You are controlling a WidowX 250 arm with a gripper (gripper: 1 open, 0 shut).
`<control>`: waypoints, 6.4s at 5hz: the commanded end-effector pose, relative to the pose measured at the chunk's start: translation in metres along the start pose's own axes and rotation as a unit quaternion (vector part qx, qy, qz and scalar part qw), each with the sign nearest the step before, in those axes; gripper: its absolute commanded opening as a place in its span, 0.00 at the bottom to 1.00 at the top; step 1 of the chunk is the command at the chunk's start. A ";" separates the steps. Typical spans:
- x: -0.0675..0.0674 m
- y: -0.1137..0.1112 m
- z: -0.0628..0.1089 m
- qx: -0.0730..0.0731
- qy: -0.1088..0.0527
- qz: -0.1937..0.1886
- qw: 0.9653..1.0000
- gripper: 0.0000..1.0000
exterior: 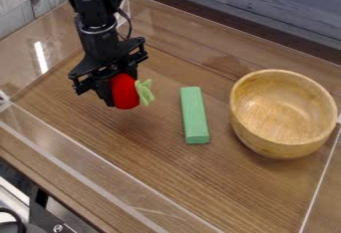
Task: Move the red object to the right side of the table
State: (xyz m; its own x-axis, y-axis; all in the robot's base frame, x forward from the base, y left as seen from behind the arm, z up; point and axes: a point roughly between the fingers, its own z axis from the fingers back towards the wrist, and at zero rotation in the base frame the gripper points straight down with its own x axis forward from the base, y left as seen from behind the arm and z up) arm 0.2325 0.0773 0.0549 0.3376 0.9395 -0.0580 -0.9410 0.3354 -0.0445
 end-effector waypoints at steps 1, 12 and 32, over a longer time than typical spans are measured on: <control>-0.002 -0.007 0.019 -0.014 -0.023 -0.026 0.999 0.00; -0.202 -0.039 -0.003 -0.048 -0.013 -0.451 0.891 0.00; -0.215 -0.023 -0.002 -0.047 0.021 -0.523 0.851 0.00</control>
State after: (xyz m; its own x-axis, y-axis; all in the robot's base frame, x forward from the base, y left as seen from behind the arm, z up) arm 0.1714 -0.1280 0.0527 0.9930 0.1164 -0.0211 -0.1181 0.9843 -0.1314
